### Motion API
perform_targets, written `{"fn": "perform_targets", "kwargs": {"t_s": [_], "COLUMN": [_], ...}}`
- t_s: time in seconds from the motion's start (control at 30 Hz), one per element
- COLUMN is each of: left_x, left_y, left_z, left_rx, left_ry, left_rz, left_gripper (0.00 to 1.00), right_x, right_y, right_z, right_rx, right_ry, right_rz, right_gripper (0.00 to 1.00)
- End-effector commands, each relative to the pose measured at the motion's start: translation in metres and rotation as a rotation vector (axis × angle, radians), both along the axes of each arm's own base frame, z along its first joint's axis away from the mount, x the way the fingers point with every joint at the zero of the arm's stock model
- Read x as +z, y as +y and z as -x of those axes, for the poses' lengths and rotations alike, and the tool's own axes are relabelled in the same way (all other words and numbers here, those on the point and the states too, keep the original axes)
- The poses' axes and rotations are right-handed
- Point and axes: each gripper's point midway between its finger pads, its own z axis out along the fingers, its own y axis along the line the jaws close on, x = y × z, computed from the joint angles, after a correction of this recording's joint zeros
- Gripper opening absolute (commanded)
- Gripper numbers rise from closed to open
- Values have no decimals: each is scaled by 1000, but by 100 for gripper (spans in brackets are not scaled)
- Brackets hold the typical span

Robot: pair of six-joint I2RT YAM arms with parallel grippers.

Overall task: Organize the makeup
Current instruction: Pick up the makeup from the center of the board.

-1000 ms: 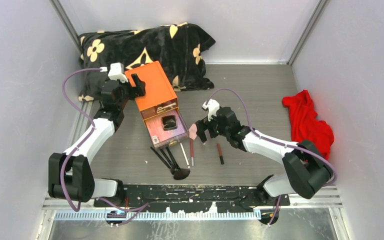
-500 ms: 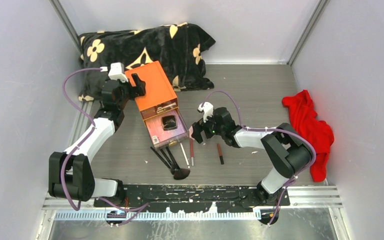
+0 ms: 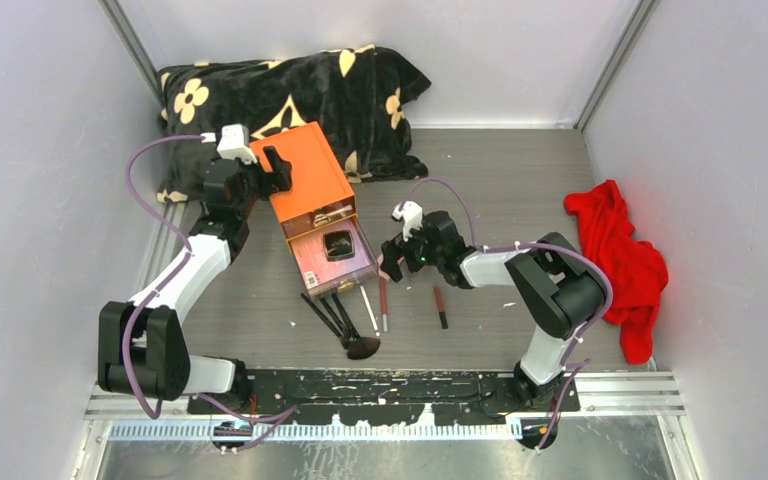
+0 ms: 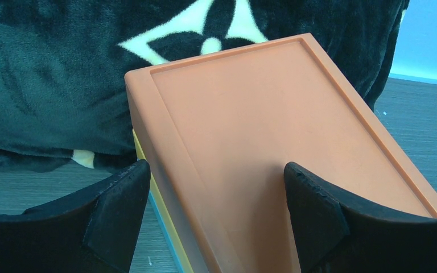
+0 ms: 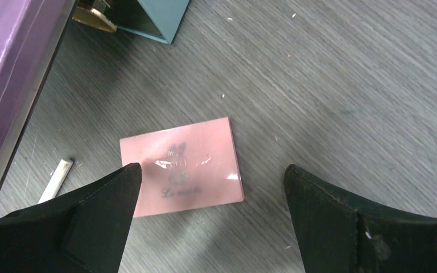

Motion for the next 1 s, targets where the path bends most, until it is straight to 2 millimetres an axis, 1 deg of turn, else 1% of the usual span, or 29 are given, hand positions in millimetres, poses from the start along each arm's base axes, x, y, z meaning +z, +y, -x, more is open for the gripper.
{"fn": "perform_targets", "kwargs": {"t_s": [0.0,0.17,0.4,0.57,0.6,0.77,0.93,0.97], "left_x": [-101,-103,-103,-102,-102,-102,-102,-102], "left_y": [13,13,13,13,13,13,13,12], "left_z": [35,36,35,36,36,35,36,36], "left_rx": [-1,-3,-5,-5,-4,-5,-6,-6], "left_ry": [346,350,350,348,348,350,350,350], "left_rz": [-138,-141,-137,-138,-137,-136,-136,-135], "left_gripper": [85,86,86,86,86,86,85,86], "right_x": [12,8,5,-2,-2,7,10,13], "right_y": [8,2,-1,-12,-11,4,11,12], "right_z": [-17,-20,-20,-25,-23,-11,3,5], "right_rx": [9,-15,-13,-70,-63,21,108,117], "right_ry": [-55,-51,-28,-12,-11,3,11,-2], "right_rz": [-2,30,76,129,125,53,23,11], "right_gripper": [100,100,100,100,100,100,100,100]}}
